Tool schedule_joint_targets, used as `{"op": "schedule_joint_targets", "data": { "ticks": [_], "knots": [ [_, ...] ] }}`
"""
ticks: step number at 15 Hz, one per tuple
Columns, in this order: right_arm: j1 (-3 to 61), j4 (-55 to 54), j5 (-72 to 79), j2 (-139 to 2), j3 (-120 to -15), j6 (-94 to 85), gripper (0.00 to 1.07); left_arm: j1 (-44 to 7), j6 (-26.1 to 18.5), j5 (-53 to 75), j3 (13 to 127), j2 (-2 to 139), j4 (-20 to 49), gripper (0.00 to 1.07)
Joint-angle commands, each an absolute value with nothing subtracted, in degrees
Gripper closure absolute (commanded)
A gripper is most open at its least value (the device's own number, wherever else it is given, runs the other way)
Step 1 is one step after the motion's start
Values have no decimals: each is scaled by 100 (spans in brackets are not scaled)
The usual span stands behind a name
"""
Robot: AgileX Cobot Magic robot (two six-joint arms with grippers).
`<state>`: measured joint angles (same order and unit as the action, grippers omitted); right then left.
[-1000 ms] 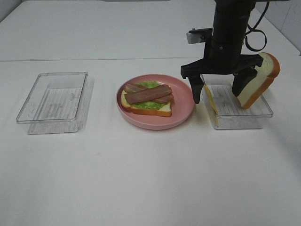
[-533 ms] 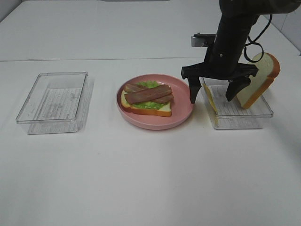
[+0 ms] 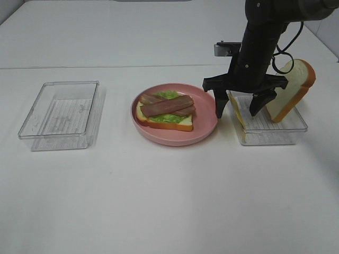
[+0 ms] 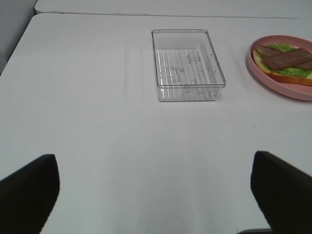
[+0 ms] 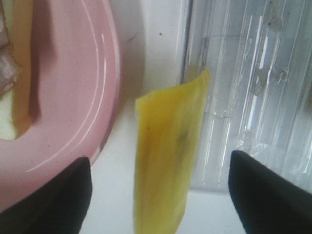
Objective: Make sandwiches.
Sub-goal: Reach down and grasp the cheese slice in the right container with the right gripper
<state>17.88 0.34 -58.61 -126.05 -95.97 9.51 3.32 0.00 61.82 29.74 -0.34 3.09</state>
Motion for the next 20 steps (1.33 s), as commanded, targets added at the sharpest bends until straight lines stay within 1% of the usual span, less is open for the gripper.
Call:
{"op": "schedule_joint_targets", "data": {
  "ticks": [1, 2, 5, 9, 10, 12, 13, 14, 15, 20],
  "knots": [
    [1793, 34, -5890, -12599, -9563, 877, 33, 321, 0, 6131, 2962, -149, 344, 6],
    [1793, 34, -5896, -12599, -9563, 877, 33, 321, 0, 6131, 2962, -149, 344, 6],
    [1793, 0, -5953, -12599, -9563, 854, 46, 321, 0, 6131, 2962, -149, 344, 6],
    [1793, 34, -5970, -12599, -9563, 808, 46, 321, 0, 6131, 2962, -149, 344, 6],
    [1793, 0, -5982, -12599, -9563, 814, 53, 321, 0, 6131, 2962, -149, 344, 6],
    [1793, 34, -6062, -12599, -9563, 814, 76, 321, 0, 6131, 2962, -149, 344, 6],
    [1793, 0, -6068, -12599, -9563, 814, 83, 321, 0, 6131, 2962, -149, 344, 6],
    [1793, 34, -6108, -12599, -9563, 814, 93, 321, 0, 6131, 2962, -149, 344, 6],
    [1793, 0, -6165, -12599, -9563, 814, 107, 321, 0, 6131, 2962, -149, 344, 6],
    [1793, 0, -6171, -12433, -9574, 814, 107, 321, 0, 6131, 2962, -149, 344, 6]
  ]
}}
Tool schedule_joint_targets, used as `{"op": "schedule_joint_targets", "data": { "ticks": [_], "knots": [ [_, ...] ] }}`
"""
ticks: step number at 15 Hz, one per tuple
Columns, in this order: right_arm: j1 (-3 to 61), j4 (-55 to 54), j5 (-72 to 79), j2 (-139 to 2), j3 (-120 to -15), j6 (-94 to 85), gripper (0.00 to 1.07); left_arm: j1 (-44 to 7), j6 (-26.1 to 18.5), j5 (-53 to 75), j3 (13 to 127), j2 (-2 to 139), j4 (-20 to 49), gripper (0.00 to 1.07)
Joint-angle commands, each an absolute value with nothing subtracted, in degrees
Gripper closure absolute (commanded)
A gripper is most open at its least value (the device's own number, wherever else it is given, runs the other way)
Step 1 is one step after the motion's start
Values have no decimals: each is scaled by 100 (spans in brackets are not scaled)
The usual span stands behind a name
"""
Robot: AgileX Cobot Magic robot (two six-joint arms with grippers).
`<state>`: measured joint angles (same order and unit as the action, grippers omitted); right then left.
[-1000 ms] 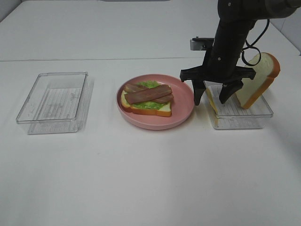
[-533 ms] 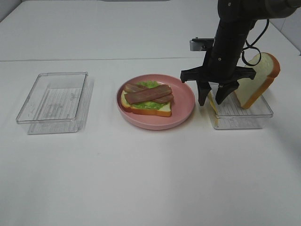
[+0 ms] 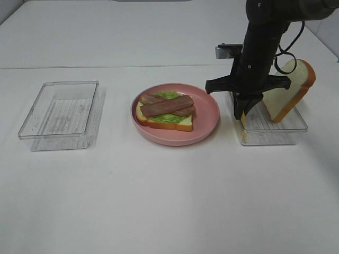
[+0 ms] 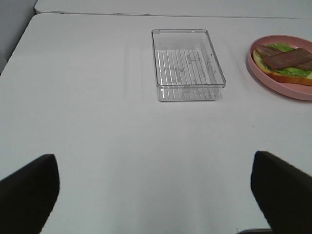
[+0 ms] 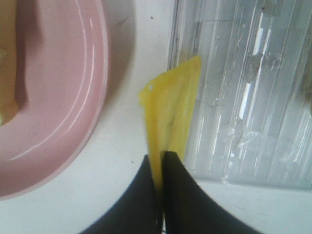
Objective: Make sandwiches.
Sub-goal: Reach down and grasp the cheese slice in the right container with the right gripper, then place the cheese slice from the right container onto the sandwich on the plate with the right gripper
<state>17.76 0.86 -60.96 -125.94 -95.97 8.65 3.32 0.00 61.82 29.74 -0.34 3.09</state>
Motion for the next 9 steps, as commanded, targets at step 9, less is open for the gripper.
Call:
{"op": "schedule_joint_targets", "data": {
  "ticks": [9],
  "knots": [
    [1793, -275, -6194, -12324, -9568, 819, 107, 321, 0, 6131, 2962, -149, 344, 6]
  ]
}}
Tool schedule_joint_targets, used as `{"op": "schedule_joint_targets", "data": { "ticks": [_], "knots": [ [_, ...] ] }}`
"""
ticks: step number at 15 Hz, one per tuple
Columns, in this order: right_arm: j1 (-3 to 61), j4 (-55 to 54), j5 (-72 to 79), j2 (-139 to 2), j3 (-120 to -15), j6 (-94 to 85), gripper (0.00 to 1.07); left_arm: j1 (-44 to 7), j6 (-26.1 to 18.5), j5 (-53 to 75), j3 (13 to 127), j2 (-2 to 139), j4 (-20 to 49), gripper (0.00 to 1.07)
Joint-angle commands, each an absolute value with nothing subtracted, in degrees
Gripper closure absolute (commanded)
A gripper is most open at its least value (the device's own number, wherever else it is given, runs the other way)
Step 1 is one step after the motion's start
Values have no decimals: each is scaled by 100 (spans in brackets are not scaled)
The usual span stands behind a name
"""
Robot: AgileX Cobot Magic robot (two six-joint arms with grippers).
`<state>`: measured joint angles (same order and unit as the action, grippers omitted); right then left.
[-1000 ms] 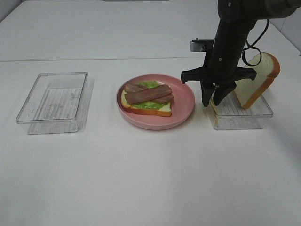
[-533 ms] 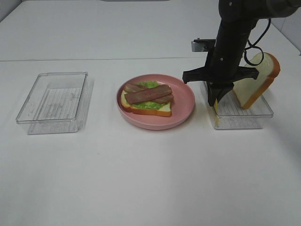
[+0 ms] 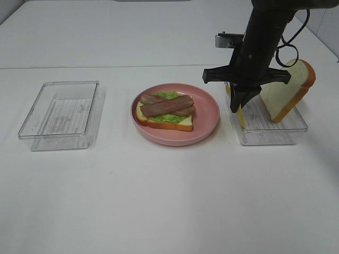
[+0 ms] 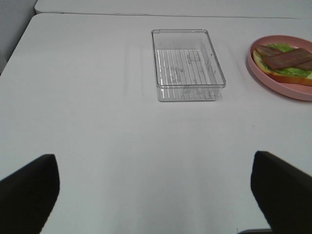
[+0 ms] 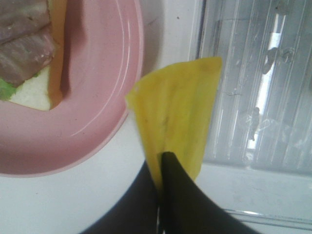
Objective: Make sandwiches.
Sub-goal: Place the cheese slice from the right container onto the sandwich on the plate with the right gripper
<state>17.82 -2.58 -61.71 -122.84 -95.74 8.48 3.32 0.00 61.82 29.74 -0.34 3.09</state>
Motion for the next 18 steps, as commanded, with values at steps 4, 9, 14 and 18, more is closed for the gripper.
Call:
{"op": "schedule_joint_targets", "data": {
  "ticks": [4, 9, 14, 18],
  "knots": [
    [1793, -756, -6096, -12135, -9958, 613, 107, 321, 0, 6131, 2962, -149, 344, 6],
    [1805, -3151, -5638, -12118, -10514, -710, 107, 321, 0, 6131, 2962, -149, 344, 6],
    [1805, -4830, -5695, -12834, -10514, -1524, 107, 321, 0, 6131, 2962, -149, 344, 6],
    [1805, -4933, -5649, -13293, -10525, -1507, 107, 321, 0, 6131, 2962, -149, 344, 6]
  ]
}}
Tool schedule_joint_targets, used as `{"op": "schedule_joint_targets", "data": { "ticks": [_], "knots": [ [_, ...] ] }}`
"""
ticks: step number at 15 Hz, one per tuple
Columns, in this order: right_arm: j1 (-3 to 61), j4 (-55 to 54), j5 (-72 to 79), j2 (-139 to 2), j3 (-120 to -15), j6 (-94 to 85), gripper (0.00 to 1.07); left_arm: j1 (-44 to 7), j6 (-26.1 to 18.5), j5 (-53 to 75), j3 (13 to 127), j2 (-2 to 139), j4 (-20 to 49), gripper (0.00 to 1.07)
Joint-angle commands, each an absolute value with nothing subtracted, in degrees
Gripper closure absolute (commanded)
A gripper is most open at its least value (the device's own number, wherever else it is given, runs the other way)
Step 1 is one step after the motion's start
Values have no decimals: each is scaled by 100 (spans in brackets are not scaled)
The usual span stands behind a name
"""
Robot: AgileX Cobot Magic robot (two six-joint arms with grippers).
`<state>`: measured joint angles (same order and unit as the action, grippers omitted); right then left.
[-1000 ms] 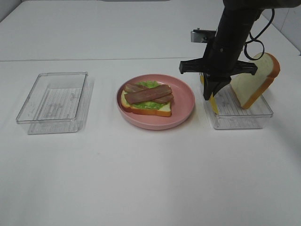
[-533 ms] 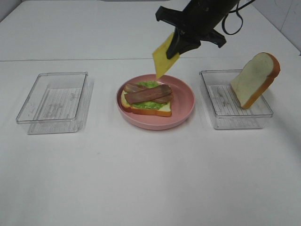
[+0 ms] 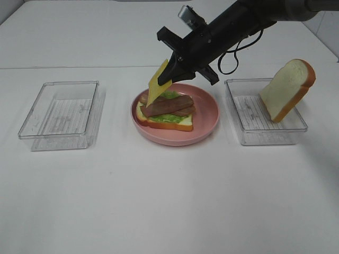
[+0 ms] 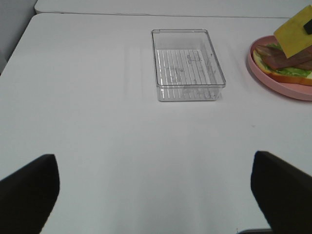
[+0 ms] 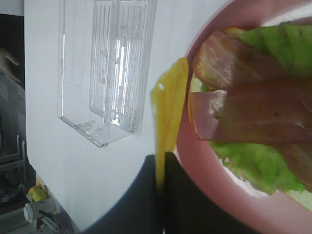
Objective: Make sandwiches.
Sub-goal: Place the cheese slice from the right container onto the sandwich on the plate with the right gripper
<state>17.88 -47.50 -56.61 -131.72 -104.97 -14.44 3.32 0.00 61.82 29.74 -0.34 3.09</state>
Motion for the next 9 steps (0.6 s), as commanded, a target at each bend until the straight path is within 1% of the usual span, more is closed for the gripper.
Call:
{"op": "schedule_joint_targets", "data": {
  "ticks": [1, 4, 8, 9],
  "knots": [
    [1805, -4985, -5649, -13327, -10525, -1507, 107, 321, 0, 6131, 2962, -149, 344, 6],
    [1805, -5082, -5558, -13602, -10542, -1507, 107, 321, 0, 6131, 2962, -149, 344, 6],
    [1805, -4738, -5197, -13613, -10542, -1455, 107, 321, 0, 6131, 2962, -149, 344, 6],
    [1805, -4635, -5197, -13613, -10542, -1427, 103, 321, 0, 6131, 2962, -149, 344, 6]
  ]
}}
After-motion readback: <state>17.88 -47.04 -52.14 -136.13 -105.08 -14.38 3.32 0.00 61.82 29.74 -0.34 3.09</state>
